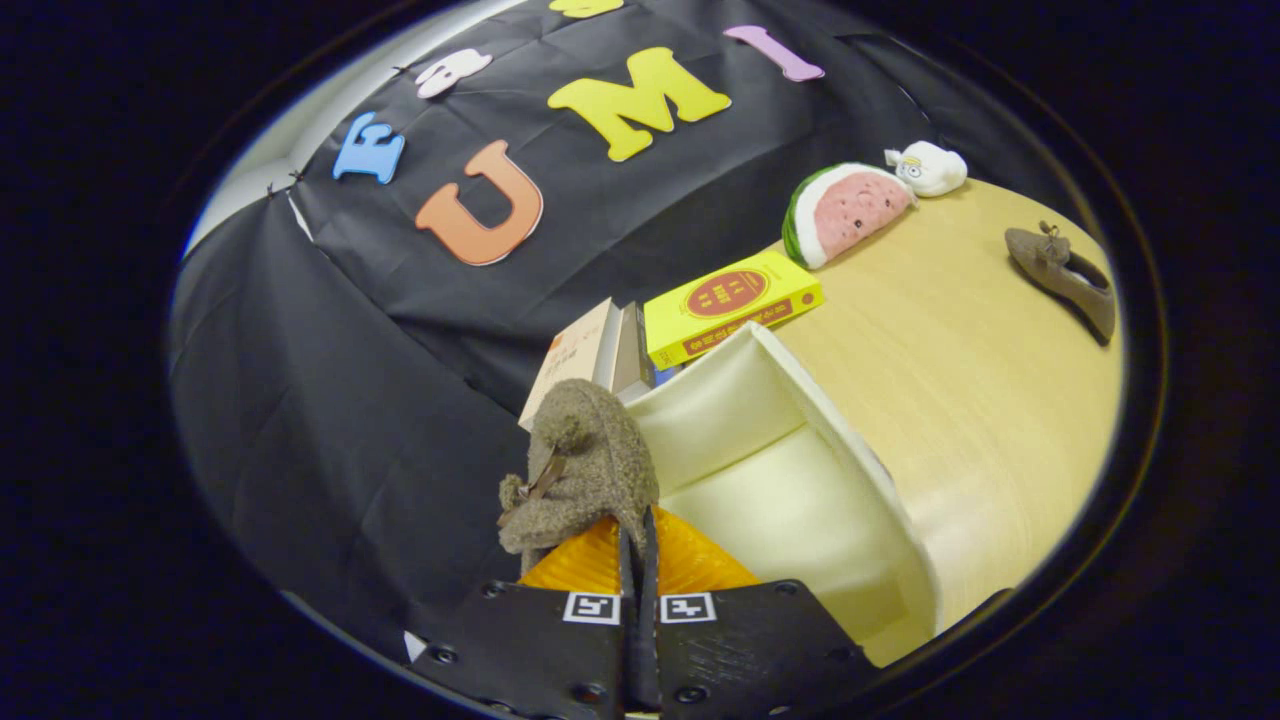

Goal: Open the storage box then place both shoes into the box .Put the left shoe in first, then the right shoe, with the right side of both shoes facing outward in a uniform manner.

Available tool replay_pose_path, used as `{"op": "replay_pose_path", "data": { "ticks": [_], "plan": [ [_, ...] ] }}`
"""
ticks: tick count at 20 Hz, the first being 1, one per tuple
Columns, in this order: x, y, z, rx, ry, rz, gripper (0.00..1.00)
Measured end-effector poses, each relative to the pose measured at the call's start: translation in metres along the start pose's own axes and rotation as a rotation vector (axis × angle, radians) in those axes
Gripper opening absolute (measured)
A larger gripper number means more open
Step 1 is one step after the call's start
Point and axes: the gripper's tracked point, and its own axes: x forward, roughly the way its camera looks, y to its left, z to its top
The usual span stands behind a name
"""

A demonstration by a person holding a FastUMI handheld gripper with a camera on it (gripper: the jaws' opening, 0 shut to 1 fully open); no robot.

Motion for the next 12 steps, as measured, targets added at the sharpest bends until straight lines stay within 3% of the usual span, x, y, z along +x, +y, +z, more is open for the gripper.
{"op": "replay_pose_path", "data": {
  "ticks": [3, 5, 6, 7, 12],
  "plan": [
    [0.005, 0.003, -0.012, -0.025, 0.031, -0.004, 0.03],
    [0.005, 0.009, -0.015, -0.050, 0.052, 0.023, 0.15],
    [0.005, 0.007, -0.017, -0.070, 0.065, 0.015, 0.31],
    [0.005, -0.001, -0.017, -0.096, 0.080, -0.019, 0.38],
    [0.004, -0.008, -0.040, -0.136, 0.194, 0.007, 0.52]
  ]
}}
